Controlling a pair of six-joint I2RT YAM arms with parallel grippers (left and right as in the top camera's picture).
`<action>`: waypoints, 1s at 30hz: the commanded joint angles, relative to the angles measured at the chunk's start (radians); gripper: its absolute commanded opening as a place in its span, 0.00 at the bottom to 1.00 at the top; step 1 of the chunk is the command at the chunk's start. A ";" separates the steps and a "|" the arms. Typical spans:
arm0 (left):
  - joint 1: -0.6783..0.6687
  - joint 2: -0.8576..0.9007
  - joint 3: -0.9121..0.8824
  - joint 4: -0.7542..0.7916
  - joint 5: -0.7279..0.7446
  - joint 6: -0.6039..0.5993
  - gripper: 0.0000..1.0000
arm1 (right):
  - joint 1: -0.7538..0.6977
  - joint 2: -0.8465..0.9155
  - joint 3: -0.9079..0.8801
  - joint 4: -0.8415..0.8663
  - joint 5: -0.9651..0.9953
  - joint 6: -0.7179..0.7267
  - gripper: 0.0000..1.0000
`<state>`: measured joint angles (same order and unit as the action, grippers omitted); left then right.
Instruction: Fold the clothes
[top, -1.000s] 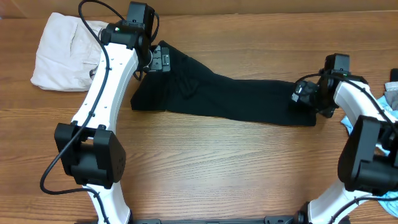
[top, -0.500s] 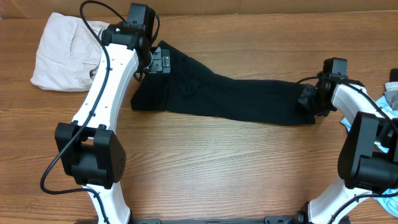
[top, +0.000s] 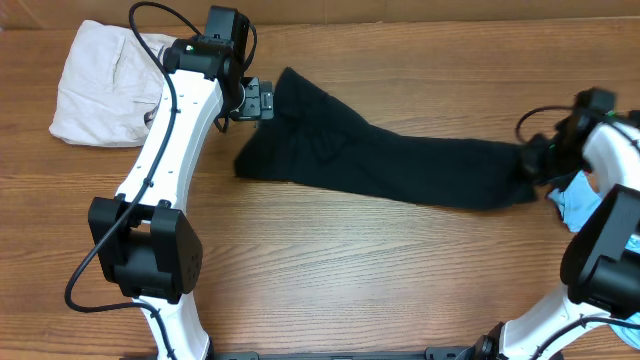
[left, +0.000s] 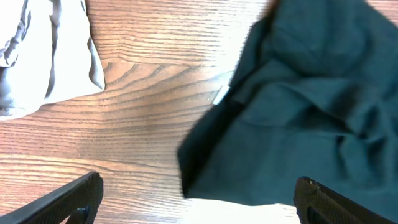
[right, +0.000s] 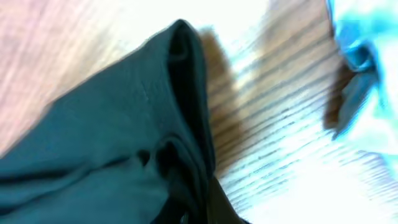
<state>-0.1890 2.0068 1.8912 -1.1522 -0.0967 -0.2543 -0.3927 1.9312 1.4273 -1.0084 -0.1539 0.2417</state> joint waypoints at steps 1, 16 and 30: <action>0.001 -0.016 -0.006 -0.011 0.012 0.015 1.00 | 0.026 -0.018 0.123 -0.072 -0.075 -0.096 0.04; 0.005 -0.016 -0.006 -0.028 0.013 0.015 1.00 | 0.412 -0.013 0.145 -0.094 -0.083 -0.050 0.09; 0.006 -0.016 -0.006 -0.039 0.020 0.015 1.00 | 0.636 0.059 0.145 0.047 -0.137 0.029 0.47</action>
<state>-0.1890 2.0068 1.8912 -1.1892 -0.0925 -0.2543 0.2035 1.9743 1.5536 -0.9722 -0.2523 0.2546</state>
